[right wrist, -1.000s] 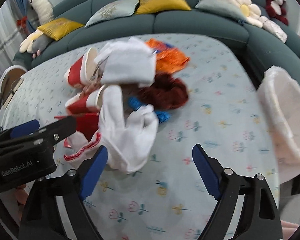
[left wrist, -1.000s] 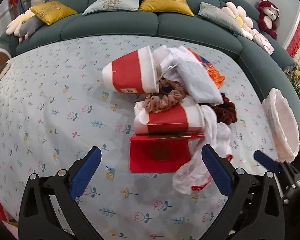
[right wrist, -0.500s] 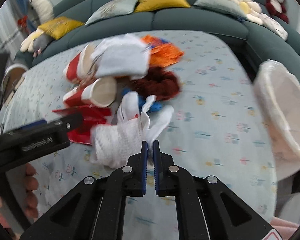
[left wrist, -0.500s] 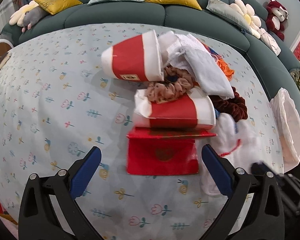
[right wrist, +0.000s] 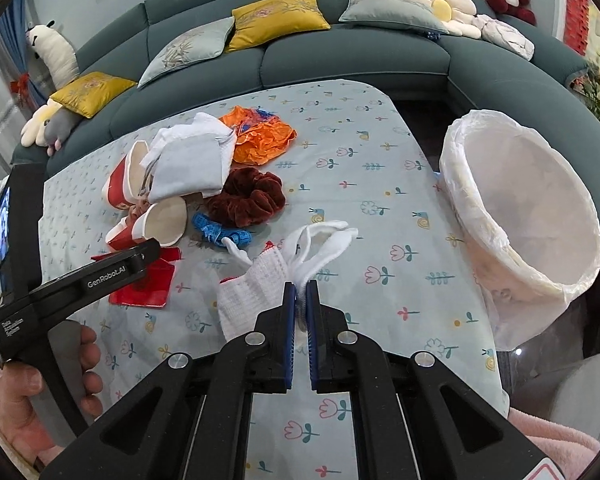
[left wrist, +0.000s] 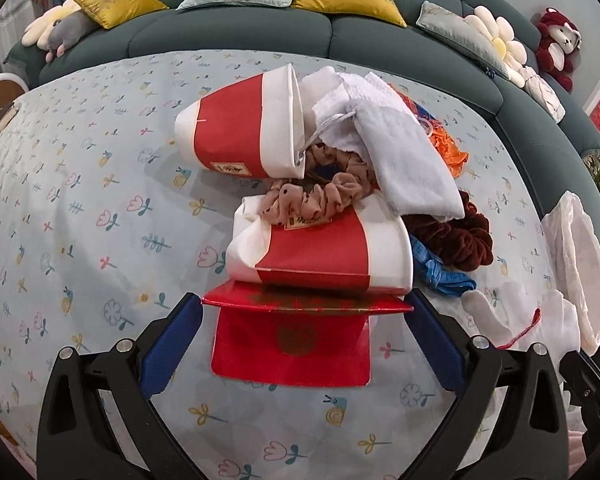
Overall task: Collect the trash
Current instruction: 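Grasp the red envelope with the left gripper while the right gripper lifts the glove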
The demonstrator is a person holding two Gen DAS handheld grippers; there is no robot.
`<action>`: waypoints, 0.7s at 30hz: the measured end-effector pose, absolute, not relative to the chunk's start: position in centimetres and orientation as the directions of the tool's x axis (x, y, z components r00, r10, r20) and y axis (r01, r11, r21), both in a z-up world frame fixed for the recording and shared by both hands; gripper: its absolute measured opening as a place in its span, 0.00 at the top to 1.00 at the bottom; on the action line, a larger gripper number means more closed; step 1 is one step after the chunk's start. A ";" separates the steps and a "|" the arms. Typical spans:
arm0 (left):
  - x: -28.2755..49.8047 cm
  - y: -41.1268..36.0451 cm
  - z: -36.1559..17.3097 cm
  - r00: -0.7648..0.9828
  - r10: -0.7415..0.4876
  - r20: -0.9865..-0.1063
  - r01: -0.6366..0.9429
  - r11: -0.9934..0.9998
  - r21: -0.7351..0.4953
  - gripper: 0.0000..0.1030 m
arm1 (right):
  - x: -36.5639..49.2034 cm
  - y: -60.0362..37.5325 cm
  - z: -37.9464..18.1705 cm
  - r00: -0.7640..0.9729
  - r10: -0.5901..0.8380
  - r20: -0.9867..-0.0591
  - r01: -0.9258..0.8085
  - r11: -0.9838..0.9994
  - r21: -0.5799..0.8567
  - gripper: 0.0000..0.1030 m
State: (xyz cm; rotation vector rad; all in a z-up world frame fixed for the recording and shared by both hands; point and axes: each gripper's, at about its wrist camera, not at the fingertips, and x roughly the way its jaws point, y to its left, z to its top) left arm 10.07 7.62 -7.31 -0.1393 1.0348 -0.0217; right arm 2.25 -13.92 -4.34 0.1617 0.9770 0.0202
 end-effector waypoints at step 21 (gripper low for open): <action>6.5 3.7 -1.2 0.580 -0.146 -0.801 0.086 0.989 -0.117 0.16 | 0.8 -15.5 0.4 0.645 0.102 -0.757 0.066 0.980 0.188 0.95</action>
